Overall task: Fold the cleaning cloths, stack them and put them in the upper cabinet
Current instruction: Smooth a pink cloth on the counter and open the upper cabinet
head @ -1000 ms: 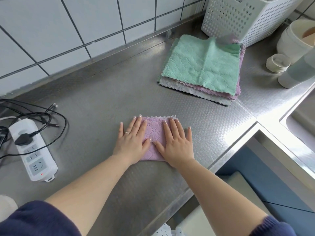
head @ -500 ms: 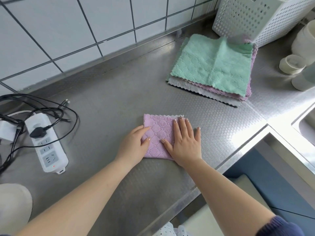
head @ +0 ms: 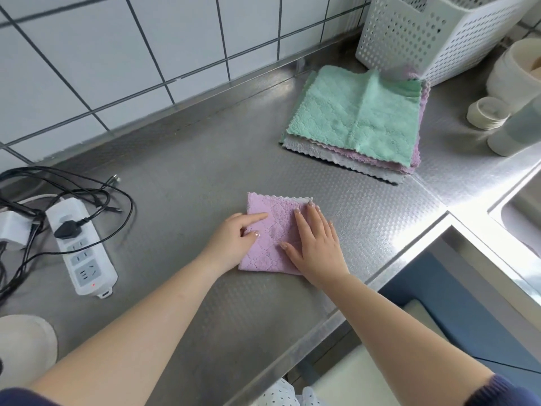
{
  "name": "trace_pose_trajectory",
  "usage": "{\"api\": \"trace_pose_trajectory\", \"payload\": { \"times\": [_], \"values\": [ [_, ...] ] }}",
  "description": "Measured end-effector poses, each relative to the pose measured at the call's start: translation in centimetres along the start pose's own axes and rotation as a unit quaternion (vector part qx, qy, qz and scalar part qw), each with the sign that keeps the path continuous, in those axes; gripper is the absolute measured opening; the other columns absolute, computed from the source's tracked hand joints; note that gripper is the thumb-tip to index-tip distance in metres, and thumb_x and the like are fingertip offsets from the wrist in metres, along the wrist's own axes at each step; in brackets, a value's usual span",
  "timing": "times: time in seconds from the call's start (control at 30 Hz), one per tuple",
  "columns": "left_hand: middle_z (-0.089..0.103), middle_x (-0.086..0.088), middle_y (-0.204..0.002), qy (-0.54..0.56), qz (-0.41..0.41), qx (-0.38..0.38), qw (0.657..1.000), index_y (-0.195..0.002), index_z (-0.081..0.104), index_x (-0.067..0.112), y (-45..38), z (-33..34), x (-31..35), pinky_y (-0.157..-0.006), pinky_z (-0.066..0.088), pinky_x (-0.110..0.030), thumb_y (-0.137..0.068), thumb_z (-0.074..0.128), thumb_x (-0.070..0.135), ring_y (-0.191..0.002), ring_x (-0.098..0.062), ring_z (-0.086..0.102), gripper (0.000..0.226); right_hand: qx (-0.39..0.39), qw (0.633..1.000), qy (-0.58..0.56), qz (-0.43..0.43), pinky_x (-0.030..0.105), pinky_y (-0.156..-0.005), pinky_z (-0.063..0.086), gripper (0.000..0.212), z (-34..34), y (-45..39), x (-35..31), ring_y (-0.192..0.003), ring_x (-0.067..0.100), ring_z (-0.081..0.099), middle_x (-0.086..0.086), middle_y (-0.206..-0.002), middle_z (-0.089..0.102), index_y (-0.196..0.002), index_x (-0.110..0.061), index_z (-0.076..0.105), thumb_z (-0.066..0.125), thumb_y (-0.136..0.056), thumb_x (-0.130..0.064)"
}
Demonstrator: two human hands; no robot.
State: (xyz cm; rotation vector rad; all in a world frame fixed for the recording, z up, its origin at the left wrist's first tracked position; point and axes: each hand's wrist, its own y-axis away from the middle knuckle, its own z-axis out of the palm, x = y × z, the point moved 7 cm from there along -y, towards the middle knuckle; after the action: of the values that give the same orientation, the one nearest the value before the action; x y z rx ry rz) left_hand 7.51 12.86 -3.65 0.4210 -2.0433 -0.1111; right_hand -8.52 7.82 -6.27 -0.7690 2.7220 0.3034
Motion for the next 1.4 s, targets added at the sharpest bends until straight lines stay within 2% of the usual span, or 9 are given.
{"api": "trace_pose_trajectory", "payload": {
  "times": [0.2,0.33,0.43,0.5,0.63,0.8,0.93,1.2,1.4],
  "values": [
    [0.057,0.029,-0.114,0.247,-0.029,-0.011,0.969,-0.105,0.062,0.040,3.2,1.0,3.1,-0.091,0.037,-0.004,-0.088,0.056,-0.002,-0.102,0.023,0.049,0.045,0.037,0.959,-0.266,0.091,0.026,-0.112,0.021,0.081,-3.7,2.8,2.1,-0.142,0.009,0.019,-0.006,-0.155,0.018,-0.149,-0.025,0.019,0.063,-0.084,-0.046],
    [0.057,0.024,-0.118,0.347,-0.033,-0.028,0.937,-0.107,0.063,0.030,5.5,1.4,4.7,-0.095,0.041,-0.013,-0.088,0.051,-0.009,-0.103,0.019,0.052,0.045,-0.023,0.806,-0.546,0.227,0.039,-0.109,0.038,0.106,-3.8,5.9,3.2,-0.125,0.012,0.050,-0.008,-0.142,0.045,-0.147,-0.030,0.022,0.077,-0.061,-0.059],
    [0.057,0.015,-0.121,0.378,-0.033,-0.049,0.924,-0.110,0.061,0.030,7.8,1.8,5.7,-0.085,0.047,-0.010,-0.089,0.049,-0.009,-0.097,0.014,0.058,0.046,-0.044,0.697,-0.676,0.235,0.039,-0.086,0.057,0.055,-5.0,9.4,2.2,-0.097,0.022,0.069,0.003,-0.108,0.072,-0.124,-0.013,0.054,0.074,-0.076,-0.032],
    [0.060,0.011,-0.122,0.404,-0.034,-0.078,0.911,-0.120,0.057,0.031,9.2,2.3,5.8,-0.088,0.050,-0.016,-0.089,0.049,-0.008,-0.105,0.004,0.060,0.051,-0.042,0.681,-0.694,0.229,0.036,-0.075,0.060,0.033,-5.9,11.7,1.2,-0.088,0.022,0.071,0.005,-0.097,0.074,-0.109,-0.012,0.061,0.070,-0.079,-0.023],
    [0.060,-0.002,-0.128,0.436,-0.064,-0.147,0.886,-0.142,0.031,0.031,12.9,3.3,5.6,-0.089,0.053,-0.038,-0.079,0.062,0.003,-0.112,-0.017,0.061,0.075,0.030,0.678,-0.698,0.230,0.032,-0.070,0.059,0.040,-6.8,17.6,-0.3,-0.088,0.021,0.072,0.005,-0.098,0.074,-0.107,-0.012,0.062,0.071,-0.070,-0.024],
    [0.070,-0.017,-0.106,0.379,-0.170,-0.288,0.863,-0.121,0.053,0.005,19.4,6.3,5.8,-0.069,0.059,-0.041,-0.067,0.068,0.011,-0.090,-0.027,0.070,0.057,0.108,0.665,-0.694,0.254,0.031,-0.069,0.058,0.032,-6.7,26.1,-2.6,-0.087,0.021,0.071,0.007,-0.097,0.074,-0.100,-0.013,0.064,0.071,-0.070,-0.021],
    [0.071,-0.017,-0.103,0.314,-0.161,-0.367,0.860,-0.113,0.059,0.004,23.8,9.1,6.7,-0.072,0.059,-0.041,-0.066,0.078,0.007,-0.090,-0.029,0.070,0.051,0.182,0.650,-0.666,0.318,0.039,-0.079,0.058,0.019,-6.4,33.8,-2.9,-0.089,0.024,0.071,0.009,-0.098,0.074,-0.098,-0.012,0.065,0.070,-0.080,-0.013],
    [0.071,-0.012,-0.107,0.183,-0.083,-0.505,0.839,-0.113,0.061,0.006,33.6,17.1,11.1,-0.079,0.058,-0.036,-0.068,0.077,0.015,-0.097,-0.028,0.068,0.049,0.342,0.540,-0.664,0.388,0.027,-0.061,0.058,0.018,-6.2,49.9,-2.5,-0.075,0.017,0.071,0.005,-0.087,0.075,-0.100,-0.008,0.064,0.067,-0.083,-0.009],
    [0.073,-0.013,-0.098,0.109,-0.029,-0.591,0.799,-0.107,0.062,0.001,45.9,24.7,14.7,-0.066,0.058,-0.029,-0.072,0.072,0.008,-0.083,-0.023,0.071,0.037,0.486,0.443,-0.633,0.409,0.026,-0.064,0.058,0.019,-5.5,65.2,-3.6,-0.078,0.019,0.072,0.010,-0.094,0.074,-0.102,-0.006,0.064,0.065,-0.083,-0.004]
  ]
}}
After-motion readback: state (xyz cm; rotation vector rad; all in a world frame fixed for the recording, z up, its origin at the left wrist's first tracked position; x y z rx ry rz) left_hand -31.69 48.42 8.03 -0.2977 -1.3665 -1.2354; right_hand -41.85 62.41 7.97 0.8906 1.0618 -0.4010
